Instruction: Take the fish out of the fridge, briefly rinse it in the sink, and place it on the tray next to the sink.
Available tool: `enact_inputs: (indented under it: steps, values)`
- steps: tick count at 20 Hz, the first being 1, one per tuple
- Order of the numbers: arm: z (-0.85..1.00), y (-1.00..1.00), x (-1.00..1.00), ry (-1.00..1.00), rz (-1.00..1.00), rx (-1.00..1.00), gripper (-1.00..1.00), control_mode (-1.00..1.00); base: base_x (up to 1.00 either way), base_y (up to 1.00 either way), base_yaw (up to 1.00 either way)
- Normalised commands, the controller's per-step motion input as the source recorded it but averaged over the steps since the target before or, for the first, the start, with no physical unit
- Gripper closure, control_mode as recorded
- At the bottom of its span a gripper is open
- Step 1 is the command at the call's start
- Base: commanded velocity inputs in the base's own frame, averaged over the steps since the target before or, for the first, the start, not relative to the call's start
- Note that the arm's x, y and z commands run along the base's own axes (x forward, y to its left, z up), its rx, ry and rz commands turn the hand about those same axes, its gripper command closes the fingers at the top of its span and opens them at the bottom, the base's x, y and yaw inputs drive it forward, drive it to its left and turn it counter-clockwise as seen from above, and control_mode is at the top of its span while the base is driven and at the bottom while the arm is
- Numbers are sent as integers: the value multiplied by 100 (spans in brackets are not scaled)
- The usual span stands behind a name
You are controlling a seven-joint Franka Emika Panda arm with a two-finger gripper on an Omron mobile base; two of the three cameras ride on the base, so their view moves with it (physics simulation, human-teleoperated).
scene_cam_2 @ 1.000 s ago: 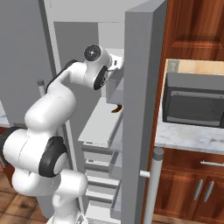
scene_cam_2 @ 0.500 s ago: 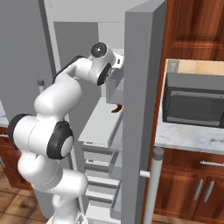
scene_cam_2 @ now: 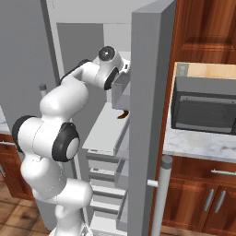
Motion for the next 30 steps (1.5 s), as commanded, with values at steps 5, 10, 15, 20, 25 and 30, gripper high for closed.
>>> enact_inputs:
  steps: [5,10,15,20,25,30]
  values:
    - [-16,-10,25,0,1,1,-100,-100,0,0,0]
    - [-23,-9,8,1,1,0,100,-100,0,0,0]
    - [0,2,-6,0,0,0,100,-100,0,0,0]
    - [0,18,-67,0,-1,0,100,-100,0,0,0]
    - [23,26,-100,-7,-3,0,100,-100,0,0,0]
    - [91,51,-100,-5,0,-1,100,-100,0,0,0]
